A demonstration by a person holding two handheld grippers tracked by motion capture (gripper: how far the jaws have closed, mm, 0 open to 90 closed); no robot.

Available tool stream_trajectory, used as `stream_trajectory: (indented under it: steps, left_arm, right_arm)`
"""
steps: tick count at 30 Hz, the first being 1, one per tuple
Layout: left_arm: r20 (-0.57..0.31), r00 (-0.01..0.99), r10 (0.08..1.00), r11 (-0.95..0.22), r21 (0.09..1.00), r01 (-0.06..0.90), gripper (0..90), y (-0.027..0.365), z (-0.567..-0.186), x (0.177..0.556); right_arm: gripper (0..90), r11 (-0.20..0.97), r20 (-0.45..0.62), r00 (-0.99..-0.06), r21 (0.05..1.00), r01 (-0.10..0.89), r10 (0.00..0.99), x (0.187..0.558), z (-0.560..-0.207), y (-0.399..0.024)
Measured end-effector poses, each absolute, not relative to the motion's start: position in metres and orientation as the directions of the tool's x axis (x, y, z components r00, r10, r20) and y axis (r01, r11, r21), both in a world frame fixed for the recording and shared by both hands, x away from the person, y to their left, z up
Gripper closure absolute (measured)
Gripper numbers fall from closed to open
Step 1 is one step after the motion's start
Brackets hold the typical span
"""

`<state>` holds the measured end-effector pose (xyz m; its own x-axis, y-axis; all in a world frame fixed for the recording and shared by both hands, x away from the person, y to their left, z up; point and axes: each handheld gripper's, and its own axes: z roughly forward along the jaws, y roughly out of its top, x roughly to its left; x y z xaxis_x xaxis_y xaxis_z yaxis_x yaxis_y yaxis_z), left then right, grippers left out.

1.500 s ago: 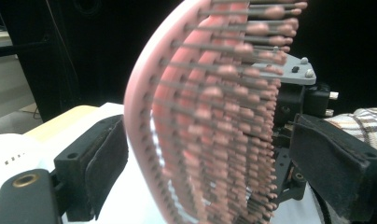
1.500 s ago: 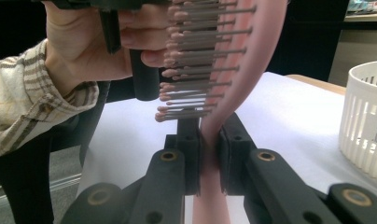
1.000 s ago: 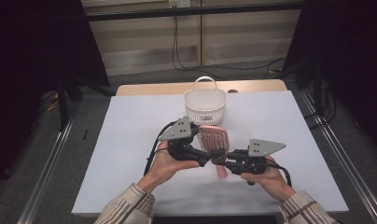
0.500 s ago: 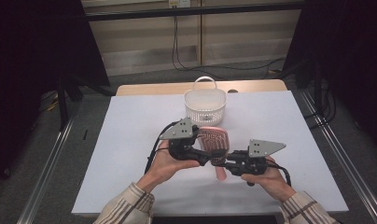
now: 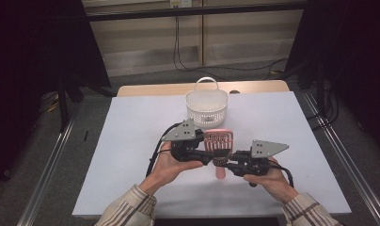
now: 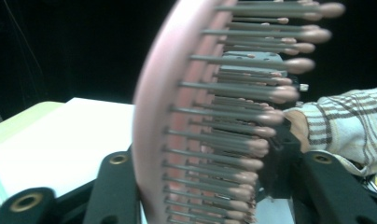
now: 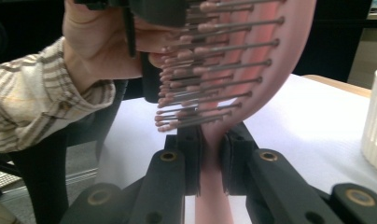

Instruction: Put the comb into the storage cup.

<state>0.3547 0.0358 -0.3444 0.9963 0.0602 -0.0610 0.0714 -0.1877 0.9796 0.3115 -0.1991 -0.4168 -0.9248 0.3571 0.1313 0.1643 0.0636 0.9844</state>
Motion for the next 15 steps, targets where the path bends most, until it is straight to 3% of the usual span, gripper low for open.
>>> stream_trajectory:
  steps: [10,15]
  left_arm:
    - [-0.105,0.993,0.06,-0.161,0.98,0.113,61.8,0.0376,-0.3416,0.3559]
    - [-0.128,0.989,0.074,-0.146,0.98,0.138,62.0,0.0375,-0.3407,0.3558]
  right_arm:
    - [76.8,0.043,0.135,-0.92,0.986,0.162,0.368,0.3118,-0.4155,-0.1997]
    - [76.2,0.035,0.136,-0.918,0.986,0.16,0.371,0.3117,-0.4148,-0.1996]
